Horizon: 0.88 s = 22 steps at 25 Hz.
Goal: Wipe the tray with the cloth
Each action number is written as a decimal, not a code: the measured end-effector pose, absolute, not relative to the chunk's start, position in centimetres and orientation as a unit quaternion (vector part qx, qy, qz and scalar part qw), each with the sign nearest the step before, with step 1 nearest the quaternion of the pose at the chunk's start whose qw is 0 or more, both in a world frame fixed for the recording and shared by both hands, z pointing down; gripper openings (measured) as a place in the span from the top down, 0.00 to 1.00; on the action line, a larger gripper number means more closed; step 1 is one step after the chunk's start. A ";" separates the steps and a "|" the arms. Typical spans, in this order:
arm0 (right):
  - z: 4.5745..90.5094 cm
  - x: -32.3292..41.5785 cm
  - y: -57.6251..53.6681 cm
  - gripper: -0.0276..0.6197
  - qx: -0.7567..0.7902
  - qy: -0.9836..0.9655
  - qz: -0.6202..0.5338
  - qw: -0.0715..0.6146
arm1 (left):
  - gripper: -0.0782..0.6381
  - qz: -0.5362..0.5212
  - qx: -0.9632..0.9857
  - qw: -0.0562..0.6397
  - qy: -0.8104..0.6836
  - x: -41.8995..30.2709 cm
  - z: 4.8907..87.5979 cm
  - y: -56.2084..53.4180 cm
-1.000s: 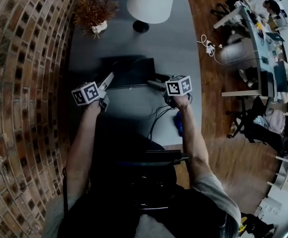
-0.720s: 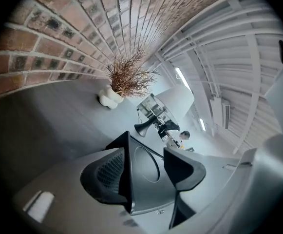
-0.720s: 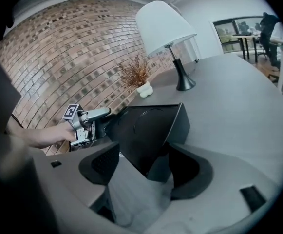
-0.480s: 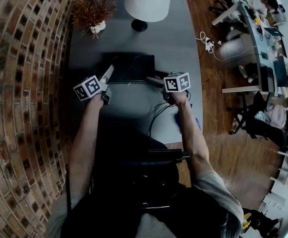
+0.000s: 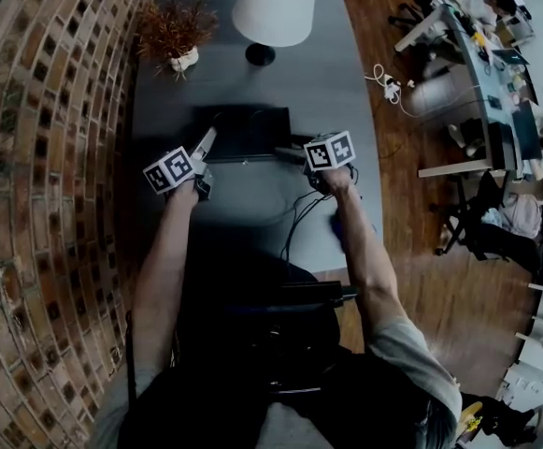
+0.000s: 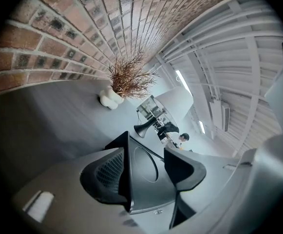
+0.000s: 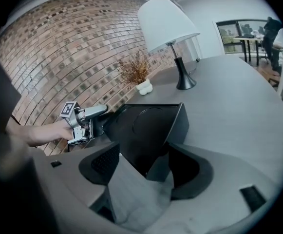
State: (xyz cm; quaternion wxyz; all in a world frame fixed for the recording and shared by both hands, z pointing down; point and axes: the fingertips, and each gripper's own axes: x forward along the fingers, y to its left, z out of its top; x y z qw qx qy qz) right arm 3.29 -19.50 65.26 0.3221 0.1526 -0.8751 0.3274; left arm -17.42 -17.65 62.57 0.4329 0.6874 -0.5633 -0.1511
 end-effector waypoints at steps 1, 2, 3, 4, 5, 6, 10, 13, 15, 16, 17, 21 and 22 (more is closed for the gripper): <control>65.3 3.2 -19.5 0.47 0.152 -0.875 0.328 0.320 | 0.55 -0.152 0.688 0.434 -0.561 -17.5 62.6 -17.6; 65.3 3.1 -19.4 0.47 0.153 -0.876 0.330 0.318 | 0.55 -0.154 0.689 0.435 -0.559 -17.5 62.6 -17.6; 65.3 3.1 -19.4 0.47 0.155 -0.876 0.330 0.315 | 0.55 -0.155 0.690 0.434 -0.558 -17.5 62.5 -17.6; 65.3 3.2 -19.5 0.47 0.158 -0.876 0.329 0.314 | 0.52 -0.155 0.691 0.432 -0.559 -17.3 62.4 -17.6; 65.3 3.2 -19.5 0.47 0.161 -0.876 0.329 0.313 | 0.51 -0.154 0.691 0.430 -0.560 -17.2 62.4 -17.6; 65.4 3.2 -19.5 0.47 0.164 -0.876 0.330 0.312 | 0.51 -0.153 0.692 0.430 -0.560 -17.2 62.4 -17.6; 65.0 3.4 -19.8 0.47 0.176 -0.876 0.344 0.290 | 0.52 -0.141 0.709 0.427 -0.543 -17.1 62.0 -17.5; 64.7 4.8 -20.0 0.47 0.219 -0.871 0.359 0.253 | 0.52 -0.129 0.725 0.419 -0.532 -17.1 61.1 -15.9; 64.1 6.1 -19.6 0.47 0.250 -0.869 0.363 0.224 | 0.52 -0.138 0.726 0.412 -0.533 -17.6 60.2 -14.2; 63.6 6.7 -19.1 0.47 0.260 -0.870 0.361 0.212 | 0.52 -0.144 0.726 0.410 -0.533 -17.8 59.7 -13.2; 63.0 7.3 -18.4 0.47 0.264 -0.873 0.356 0.203 | 0.52 -0.153 0.726 0.409 -0.532 -17.9 59.3 -12.1; 61.6 8.8 -14.6 0.47 0.259 -0.886 0.335 0.189 | 0.52 -0.189 0.728 0.405 -0.521 -17.8 57.4 -8.3; 61.6 9.0 -13.6 0.47 0.258 -0.887 0.335 0.187 | 0.52 -0.195 0.727 0.406 -0.518 -17.6 57.2 -7.4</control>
